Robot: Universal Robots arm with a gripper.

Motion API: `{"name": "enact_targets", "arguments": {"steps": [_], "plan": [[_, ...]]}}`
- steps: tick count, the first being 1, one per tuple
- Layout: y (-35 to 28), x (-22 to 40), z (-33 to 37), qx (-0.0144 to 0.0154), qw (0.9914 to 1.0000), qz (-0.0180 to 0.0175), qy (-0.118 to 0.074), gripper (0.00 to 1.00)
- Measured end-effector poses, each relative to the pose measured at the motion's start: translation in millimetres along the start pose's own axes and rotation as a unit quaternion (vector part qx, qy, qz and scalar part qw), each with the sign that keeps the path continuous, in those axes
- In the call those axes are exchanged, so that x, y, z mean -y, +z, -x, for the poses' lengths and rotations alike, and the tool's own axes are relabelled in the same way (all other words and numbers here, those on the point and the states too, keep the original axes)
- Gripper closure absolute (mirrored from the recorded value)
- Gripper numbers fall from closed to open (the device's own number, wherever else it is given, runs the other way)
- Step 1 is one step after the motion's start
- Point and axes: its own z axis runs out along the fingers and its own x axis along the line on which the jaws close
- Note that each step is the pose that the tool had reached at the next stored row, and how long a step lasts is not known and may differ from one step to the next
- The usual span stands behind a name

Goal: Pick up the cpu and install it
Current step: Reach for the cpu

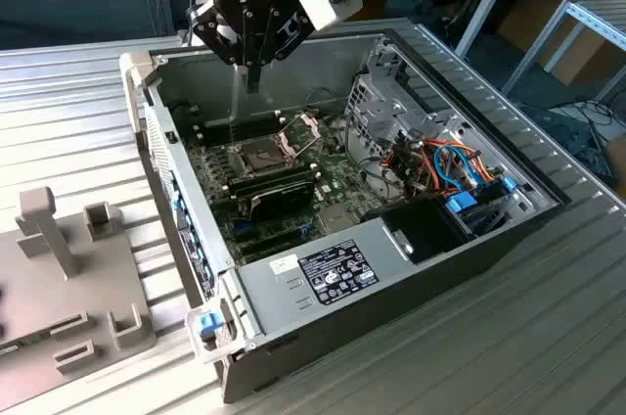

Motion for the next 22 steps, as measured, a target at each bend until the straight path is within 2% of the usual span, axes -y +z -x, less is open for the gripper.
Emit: {"name": "enact_targets", "arguments": {"steps": [22], "plan": [[-0.1,0.4,-5.2,0.0000,1.00000,0.0000,0.000,0.89]]}}
